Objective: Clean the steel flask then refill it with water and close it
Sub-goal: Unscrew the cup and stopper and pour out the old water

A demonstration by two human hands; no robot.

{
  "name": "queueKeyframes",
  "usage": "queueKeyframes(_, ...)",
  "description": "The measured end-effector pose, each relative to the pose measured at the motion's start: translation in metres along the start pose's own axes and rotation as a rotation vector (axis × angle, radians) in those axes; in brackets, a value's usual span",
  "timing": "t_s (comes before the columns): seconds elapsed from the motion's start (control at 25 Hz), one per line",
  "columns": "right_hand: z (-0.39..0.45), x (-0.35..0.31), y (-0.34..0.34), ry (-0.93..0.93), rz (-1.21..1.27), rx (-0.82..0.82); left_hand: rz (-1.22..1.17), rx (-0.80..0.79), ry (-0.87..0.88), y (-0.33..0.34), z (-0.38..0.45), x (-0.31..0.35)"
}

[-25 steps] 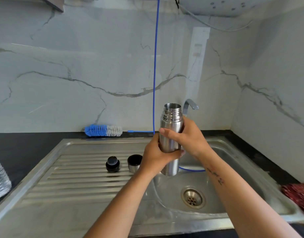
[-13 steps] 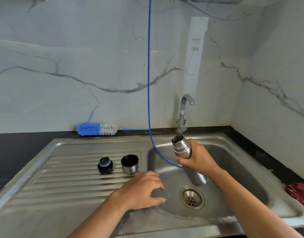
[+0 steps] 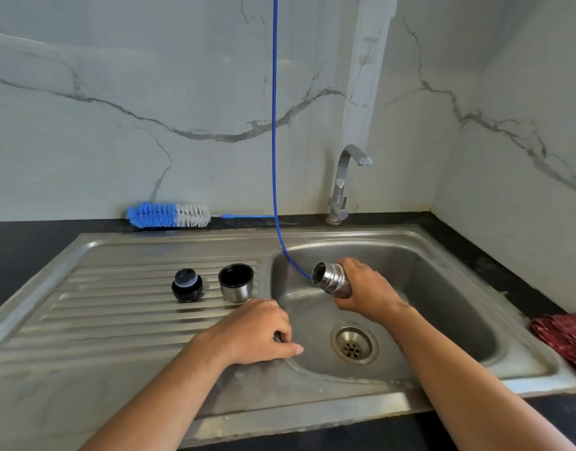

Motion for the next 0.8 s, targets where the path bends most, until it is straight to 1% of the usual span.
queueKeyframes(0.08,-0.0002,-0.0035,0.0016,-0.030,-0.088,0.021,0.005,0.001,0.008,0.0003,0.0005,-0.0020)
queueKeyframes(0.2,0.0003,-0.0063,0.0055,-0.050,-0.145,0.037,-0.001,0.015,0.023,0.0019,-0.0003,-0.0032)
queueKeyframes(0.4,0.0013,-0.0077,0.0074,-0.064,-0.176,0.054,-0.032,0.031,0.017,0.0026,-0.0002,-0.0037)
queueKeyframes(0.6,0.0022,-0.0108,0.0038,-0.108,-0.217,0.114,-0.041,0.018,0.002,0.0037,-0.0010,-0.0041)
queueKeyframes(0.8,0.0030,-0.0119,0.0009,-0.117,-0.206,0.152,-0.043,0.015,-0.002,0.0034,-0.0012,-0.0048)
Point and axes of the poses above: each hand's wrist, its own z-axis towards the middle knuckle, its own y-axis out of the palm, x = y × z, the point moved 4 cm from there along z, towards the middle knuckle, and after that the axes turned 6 degrees about z, right-handed, at the moved point
